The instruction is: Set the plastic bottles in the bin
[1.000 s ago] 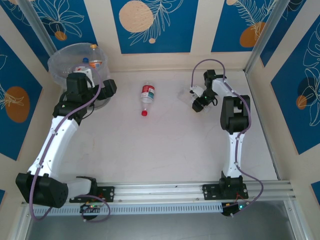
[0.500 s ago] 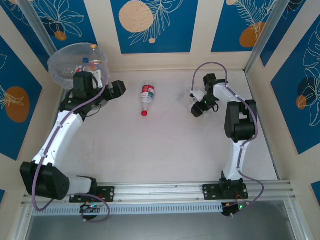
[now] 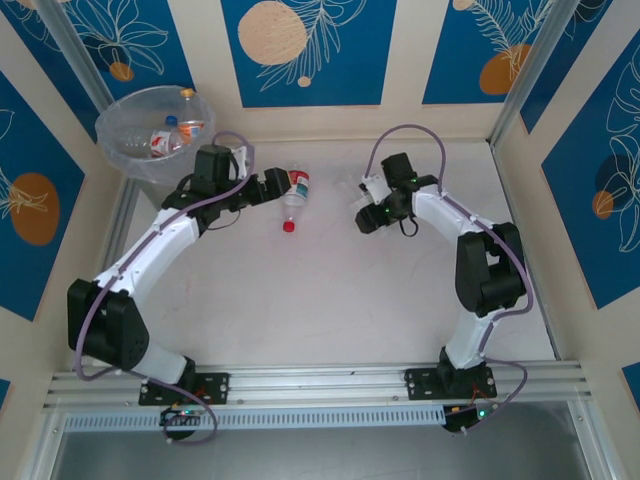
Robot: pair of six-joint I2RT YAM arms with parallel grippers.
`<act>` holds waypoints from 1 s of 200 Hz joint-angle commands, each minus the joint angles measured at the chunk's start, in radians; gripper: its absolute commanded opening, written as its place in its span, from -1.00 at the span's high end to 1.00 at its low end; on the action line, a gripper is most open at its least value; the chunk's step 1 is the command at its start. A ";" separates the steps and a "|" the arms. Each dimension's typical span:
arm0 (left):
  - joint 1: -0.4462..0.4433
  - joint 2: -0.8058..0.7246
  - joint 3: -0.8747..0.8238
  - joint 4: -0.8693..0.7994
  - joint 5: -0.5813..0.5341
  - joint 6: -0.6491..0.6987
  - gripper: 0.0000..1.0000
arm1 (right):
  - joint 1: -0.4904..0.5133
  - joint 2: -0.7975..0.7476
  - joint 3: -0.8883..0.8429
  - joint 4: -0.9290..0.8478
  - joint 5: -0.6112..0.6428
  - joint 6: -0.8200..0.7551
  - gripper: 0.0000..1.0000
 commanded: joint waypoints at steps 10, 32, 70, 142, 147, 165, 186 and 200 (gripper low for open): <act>-0.037 0.043 0.054 0.028 0.043 -0.029 -0.98 | 0.101 -0.071 -0.068 0.130 0.002 0.140 0.17; -0.053 0.068 0.062 0.035 0.054 -0.041 -0.98 | 0.176 -0.084 -0.099 0.218 0.005 0.224 0.18; -0.073 0.106 0.074 0.040 0.053 -0.063 -0.98 | 0.312 -0.073 -0.132 0.342 0.039 0.333 0.17; -0.092 0.145 0.100 -0.003 0.019 -0.058 -0.97 | 0.403 -0.114 -0.149 0.474 0.070 0.366 0.17; -0.092 0.145 0.099 0.001 0.019 -0.059 -0.97 | 0.406 -0.118 -0.152 0.484 0.070 0.365 0.17; -0.092 0.144 0.103 -0.018 -0.025 -0.065 -0.96 | 0.416 -0.122 -0.156 0.506 0.099 0.379 0.18; -0.092 0.122 0.095 -0.092 -0.194 -0.088 -0.98 | 0.413 -0.132 -0.158 0.513 0.134 0.412 0.18; -0.088 0.106 0.069 -0.081 -0.229 -0.094 -0.98 | 0.411 -0.143 -0.172 0.538 0.106 0.416 0.18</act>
